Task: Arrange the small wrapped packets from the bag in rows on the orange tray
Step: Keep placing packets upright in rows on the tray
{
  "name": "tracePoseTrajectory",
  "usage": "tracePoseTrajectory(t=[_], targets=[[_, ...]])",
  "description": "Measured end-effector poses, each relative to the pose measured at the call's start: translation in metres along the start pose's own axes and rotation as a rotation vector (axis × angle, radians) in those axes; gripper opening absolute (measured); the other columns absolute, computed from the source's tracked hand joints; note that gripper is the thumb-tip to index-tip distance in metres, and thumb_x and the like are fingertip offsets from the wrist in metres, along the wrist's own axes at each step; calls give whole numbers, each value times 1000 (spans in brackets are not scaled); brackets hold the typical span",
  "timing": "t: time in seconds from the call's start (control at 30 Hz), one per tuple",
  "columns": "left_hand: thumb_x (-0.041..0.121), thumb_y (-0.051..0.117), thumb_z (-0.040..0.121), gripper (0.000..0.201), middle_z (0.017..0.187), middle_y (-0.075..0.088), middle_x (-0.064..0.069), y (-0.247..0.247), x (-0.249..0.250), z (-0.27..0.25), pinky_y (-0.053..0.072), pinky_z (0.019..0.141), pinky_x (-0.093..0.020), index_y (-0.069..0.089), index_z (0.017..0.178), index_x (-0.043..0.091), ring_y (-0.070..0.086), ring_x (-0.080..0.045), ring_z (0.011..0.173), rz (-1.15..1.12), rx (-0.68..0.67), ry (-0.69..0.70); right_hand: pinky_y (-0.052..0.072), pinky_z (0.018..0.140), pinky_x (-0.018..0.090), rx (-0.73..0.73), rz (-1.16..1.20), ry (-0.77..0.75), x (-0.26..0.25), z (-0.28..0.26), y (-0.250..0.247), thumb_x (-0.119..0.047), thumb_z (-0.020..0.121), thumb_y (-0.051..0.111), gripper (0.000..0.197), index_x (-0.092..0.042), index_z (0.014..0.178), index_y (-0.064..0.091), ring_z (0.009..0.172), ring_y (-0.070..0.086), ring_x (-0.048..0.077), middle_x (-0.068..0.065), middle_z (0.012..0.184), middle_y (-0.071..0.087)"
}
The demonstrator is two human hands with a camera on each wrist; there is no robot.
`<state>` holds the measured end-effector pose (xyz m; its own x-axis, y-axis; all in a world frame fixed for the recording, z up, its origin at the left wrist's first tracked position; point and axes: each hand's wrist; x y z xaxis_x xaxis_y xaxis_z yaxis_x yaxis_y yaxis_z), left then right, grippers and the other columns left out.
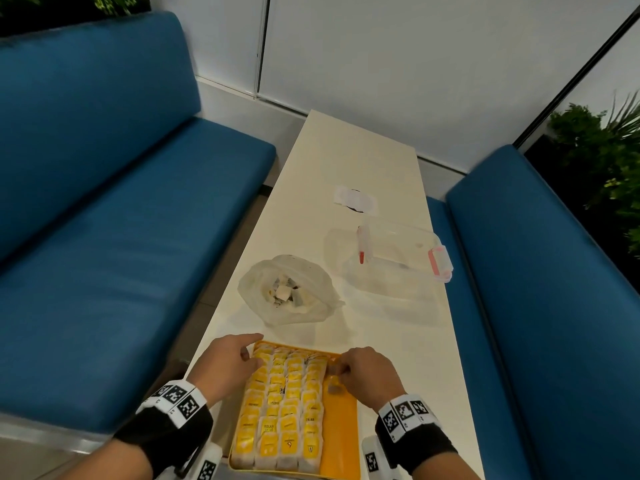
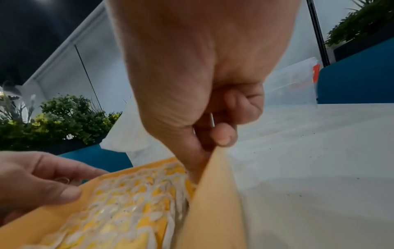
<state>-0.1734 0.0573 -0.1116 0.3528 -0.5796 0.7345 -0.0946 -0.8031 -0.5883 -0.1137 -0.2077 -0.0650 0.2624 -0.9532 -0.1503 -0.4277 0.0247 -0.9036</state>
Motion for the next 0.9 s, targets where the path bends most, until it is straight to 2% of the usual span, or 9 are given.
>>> tracePoseTrajectory(t=[0.13,0.3,0.4,0.5,0.7,0.77,0.83,0.9], targets=[[30,71,92,49,87,66,6,0,-1,-1,41,62,-12,58,140,35,63,-5,79,-24,-2,-8,45,73,27,121,-32,-12,3,3,11,-28,91,54,19,-26,101,71,96,62,19,-3,107,58],[29,71,93,49,87,66,6,-2,0,-3,44,66,-15,59,139,35,64,-6,80,-39,-2,-10,41,65,22,189,90,35,11,8,23,-34,88,62,14,-25,94,71,80,55,12,-8,99,43],[29,71,93,48,86,66,6,-2,0,-3,44,65,-14,59,139,35,63,-6,79,-37,1,-2,45,65,21,189,231,78,15,10,26,-32,86,67,7,-31,80,67,78,56,10,-10,93,42],[29,71,93,48,86,66,5,-1,0,-3,44,66,-15,59,139,34,64,-6,79,-32,1,5,44,65,19,201,312,79,17,12,28,-29,85,71,20,-37,70,59,79,55,7,-10,89,42],[34,70,94,48,87,66,6,-1,-2,-2,50,73,-19,59,140,34,64,-6,81,-38,-7,8,40,60,17,224,308,73,20,12,31,-31,85,71,17,-34,73,59,77,54,6,-11,88,43],[46,63,96,47,91,66,8,-1,-2,-2,50,76,-22,57,141,34,64,-6,85,-38,3,4,39,59,16,232,304,75,20,12,30,-32,85,71,15,-33,75,59,75,54,5,-12,88,43],[59,49,98,50,97,67,8,-4,1,-6,51,83,-28,55,141,34,63,-7,90,-83,26,-12,40,59,16,257,301,67,18,9,28,-35,85,70,11,-31,81,61,76,54,5,-11,90,44],[64,35,98,49,93,67,7,-10,6,-13,53,81,-33,57,132,36,62,-10,82,-191,47,-13,41,60,14,301,303,48,16,6,23,-38,85,70,12,-30,89,61,82,55,3,-13,94,45]])
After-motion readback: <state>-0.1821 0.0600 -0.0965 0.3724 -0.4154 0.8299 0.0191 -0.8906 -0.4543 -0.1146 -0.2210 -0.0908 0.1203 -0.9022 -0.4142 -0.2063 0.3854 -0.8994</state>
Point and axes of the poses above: each hand's wrist, its own z-axis towards the middle knuckle, its own y-axis out of the palm, x = y × z
